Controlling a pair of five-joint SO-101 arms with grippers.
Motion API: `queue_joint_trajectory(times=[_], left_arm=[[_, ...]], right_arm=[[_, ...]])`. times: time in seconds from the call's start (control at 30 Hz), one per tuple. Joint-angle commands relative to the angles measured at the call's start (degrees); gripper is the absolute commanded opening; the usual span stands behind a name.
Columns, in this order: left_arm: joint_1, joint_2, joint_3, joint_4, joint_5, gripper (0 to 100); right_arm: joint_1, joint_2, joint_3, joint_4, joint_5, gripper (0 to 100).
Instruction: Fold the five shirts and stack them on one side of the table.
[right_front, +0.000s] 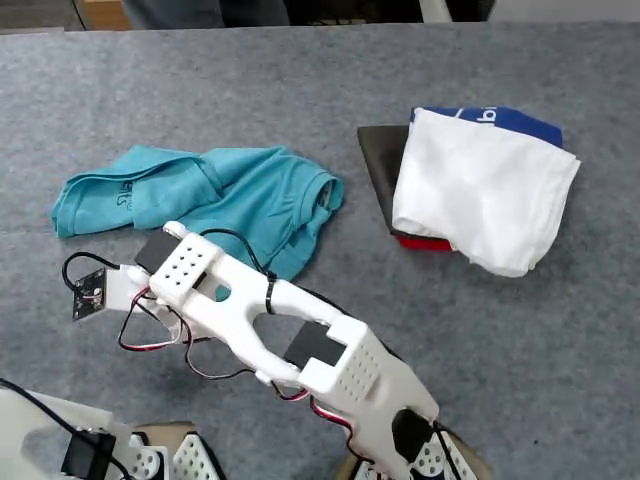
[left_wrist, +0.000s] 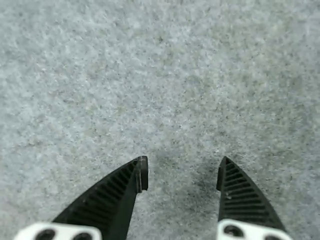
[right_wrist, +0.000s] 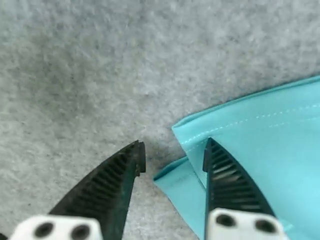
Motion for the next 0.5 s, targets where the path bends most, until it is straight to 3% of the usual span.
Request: queue_joint_trajectory(times=[0.0,0.47], left_arm=[[0.4,-1.0,-3.2,0.1,-0.4,24],[0.3,-1.0,-3.0,0.1,-0.4,24]], right_arm=[[-0.6,-1.0,-6.2,2.7,0.4,19.5],[-0.9,4.1,-11.1,5.4,0.5,19.5]])
